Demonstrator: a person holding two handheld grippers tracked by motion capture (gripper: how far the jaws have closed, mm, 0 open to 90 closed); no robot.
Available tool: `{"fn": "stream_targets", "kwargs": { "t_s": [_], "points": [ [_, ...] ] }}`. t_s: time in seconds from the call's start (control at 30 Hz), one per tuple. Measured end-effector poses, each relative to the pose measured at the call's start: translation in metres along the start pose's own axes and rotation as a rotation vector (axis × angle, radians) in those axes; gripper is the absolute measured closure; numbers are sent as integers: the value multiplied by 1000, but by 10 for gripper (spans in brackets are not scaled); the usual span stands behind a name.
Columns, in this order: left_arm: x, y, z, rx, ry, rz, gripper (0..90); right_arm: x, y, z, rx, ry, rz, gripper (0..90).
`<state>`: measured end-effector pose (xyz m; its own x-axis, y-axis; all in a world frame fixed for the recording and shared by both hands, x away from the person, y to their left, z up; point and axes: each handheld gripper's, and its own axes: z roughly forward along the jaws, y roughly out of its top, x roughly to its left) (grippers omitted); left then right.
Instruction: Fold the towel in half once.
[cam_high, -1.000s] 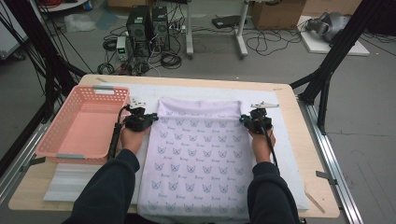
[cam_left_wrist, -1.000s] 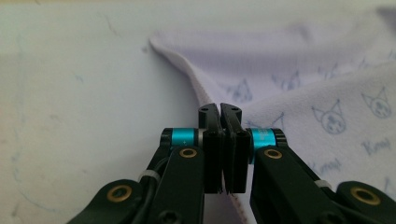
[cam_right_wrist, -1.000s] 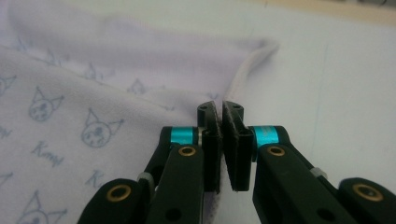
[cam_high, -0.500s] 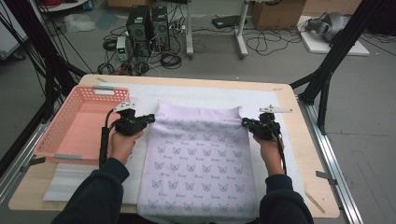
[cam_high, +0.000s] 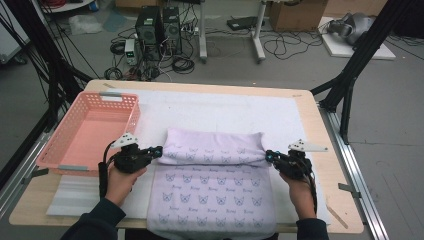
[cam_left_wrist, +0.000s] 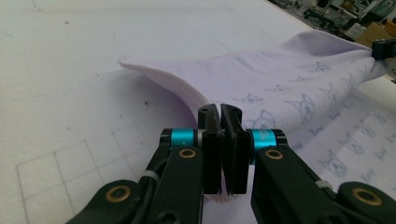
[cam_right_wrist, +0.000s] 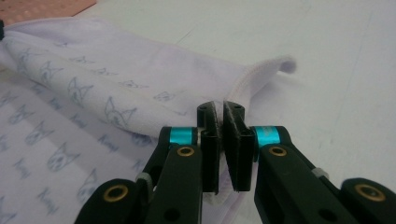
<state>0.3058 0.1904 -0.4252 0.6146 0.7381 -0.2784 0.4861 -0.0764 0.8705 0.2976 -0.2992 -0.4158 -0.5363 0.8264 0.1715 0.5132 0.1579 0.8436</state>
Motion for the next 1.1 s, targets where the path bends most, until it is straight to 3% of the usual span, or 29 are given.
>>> {"fn": "stream_targets", "kwargs": {
  "t_s": [0.13,0.23,0.3,0.4,0.6,0.77,0.97,1.1],
  "points": [
    [-6,-8,-11,6,-10,5,867,7,-10,-11,-5,19,-2,845],
    [-12,-17,-12,6,18,30,835,10,-16,-13,42,26,-15,784],
    [-12,-19,-8,17,59,34,675,11,-17,-12,63,-10,-24,648],
    [-8,-21,-4,18,63,16,540,7,-17,-11,51,-55,-4,527],
    [1,-22,-3,-6,58,-40,374,-1,-19,-14,33,-98,25,444],
    [3,-20,1,-4,38,-52,322,-5,-19,-14,24,-101,36,425],
    [4,-18,1,-4,74,-40,301,-6,-17,-9,36,-101,21,397],
    [7,-14,5,13,82,-53,301,-8,-14,-6,36,-91,26,377]
  ]
}}
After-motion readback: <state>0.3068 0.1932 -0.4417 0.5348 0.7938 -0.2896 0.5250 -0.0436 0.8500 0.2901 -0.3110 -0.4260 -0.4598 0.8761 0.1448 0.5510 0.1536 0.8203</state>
